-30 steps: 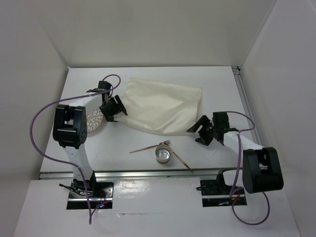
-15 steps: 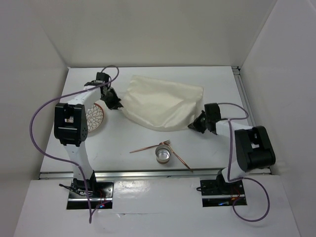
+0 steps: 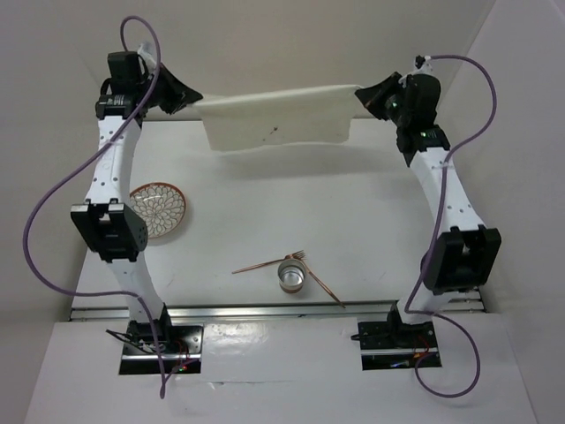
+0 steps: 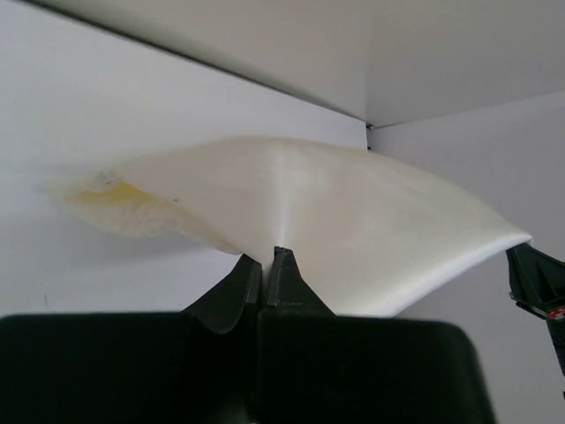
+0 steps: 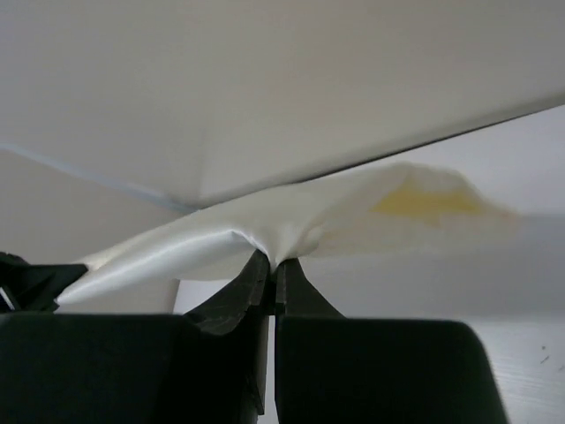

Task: Set the dinner table for one person

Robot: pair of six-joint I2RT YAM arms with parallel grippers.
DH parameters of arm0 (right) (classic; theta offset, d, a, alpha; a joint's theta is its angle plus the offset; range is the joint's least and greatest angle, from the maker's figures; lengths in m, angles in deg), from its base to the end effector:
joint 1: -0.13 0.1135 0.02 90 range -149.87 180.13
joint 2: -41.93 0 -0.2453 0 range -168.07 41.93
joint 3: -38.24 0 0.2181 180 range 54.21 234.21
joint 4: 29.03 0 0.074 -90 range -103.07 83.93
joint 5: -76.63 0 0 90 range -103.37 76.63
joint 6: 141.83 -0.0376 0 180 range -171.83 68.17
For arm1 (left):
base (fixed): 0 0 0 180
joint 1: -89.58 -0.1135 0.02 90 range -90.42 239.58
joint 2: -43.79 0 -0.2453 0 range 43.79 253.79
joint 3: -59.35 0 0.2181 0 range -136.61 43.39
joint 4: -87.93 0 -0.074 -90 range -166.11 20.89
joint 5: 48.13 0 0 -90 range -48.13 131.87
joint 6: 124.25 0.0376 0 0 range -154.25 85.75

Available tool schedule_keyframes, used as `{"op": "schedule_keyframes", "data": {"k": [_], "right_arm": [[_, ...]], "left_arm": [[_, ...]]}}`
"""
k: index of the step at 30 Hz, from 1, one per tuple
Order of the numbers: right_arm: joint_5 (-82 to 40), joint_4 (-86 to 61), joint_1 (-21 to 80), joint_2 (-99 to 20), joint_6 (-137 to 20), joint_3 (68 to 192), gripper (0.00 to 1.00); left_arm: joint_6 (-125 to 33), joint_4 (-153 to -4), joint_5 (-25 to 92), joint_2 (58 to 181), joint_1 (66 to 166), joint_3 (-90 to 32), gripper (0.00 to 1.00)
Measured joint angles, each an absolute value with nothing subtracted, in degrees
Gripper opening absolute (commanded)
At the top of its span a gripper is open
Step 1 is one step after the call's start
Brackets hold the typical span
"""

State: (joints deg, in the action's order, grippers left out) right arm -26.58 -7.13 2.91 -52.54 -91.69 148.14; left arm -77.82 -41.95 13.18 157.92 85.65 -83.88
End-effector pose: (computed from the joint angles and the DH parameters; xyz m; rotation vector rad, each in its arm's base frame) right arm 0.3584 0.0260 0.4036 0.3801 1.6953 0.7475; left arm 0.4110 0.0101 0.4051 -0.4783 1.9497 -0.9363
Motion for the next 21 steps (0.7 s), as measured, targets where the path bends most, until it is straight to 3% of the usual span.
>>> {"op": "schedule_keyframes", "data": {"k": [9,10,11,12,13,15,18,21], "right_arm": [[-27.3,-6.1,3.1,-31.5,-92.7,110.3,0.00],[-27.3,-4.8,3.1,-29.4,-92.8,105.2,0.00],[-27.2,-4.0,3.1,-27.5,-93.0,100.9,0.29],[-27.2,-2.2,3.2,-25.7,-93.6,97.0,0.51],[-27.1,0.0,3.2,-24.0,-93.8,93.7,0.66],[-26.3,4.1,3.2,-21.2,-93.9,89.6,0.87],[-24.7,8.8,3.2,-17.2,-93.7,88.4,0.93],[-22.9,11.3,3.2,-15.6,-93.5,91.1,0.94]], "left_arm": [[-77.5,-50.1,9.9,142.9,85.4,-43.6,0.00],[-77.1,-49.7,10.0,142.4,85.7,-39.3,0.18],[-76.1,-50.4,10.1,141.6,86.0,-34.8,0.41],[-75.0,-49.6,10.4,141.0,86.2,-31.3,0.56],[-74.1,-48.3,10.9,140.3,86.4,-27.9,0.82],[-72.6,-45.3,11.9,139.1,86.9,-23.8,0.92],[-70.6,-41.5,14.1,136.9,86.9,-23.0,0.94],[-69.1,-38.0,16.9,135.2,86.9,-27.2,0.79]]}}
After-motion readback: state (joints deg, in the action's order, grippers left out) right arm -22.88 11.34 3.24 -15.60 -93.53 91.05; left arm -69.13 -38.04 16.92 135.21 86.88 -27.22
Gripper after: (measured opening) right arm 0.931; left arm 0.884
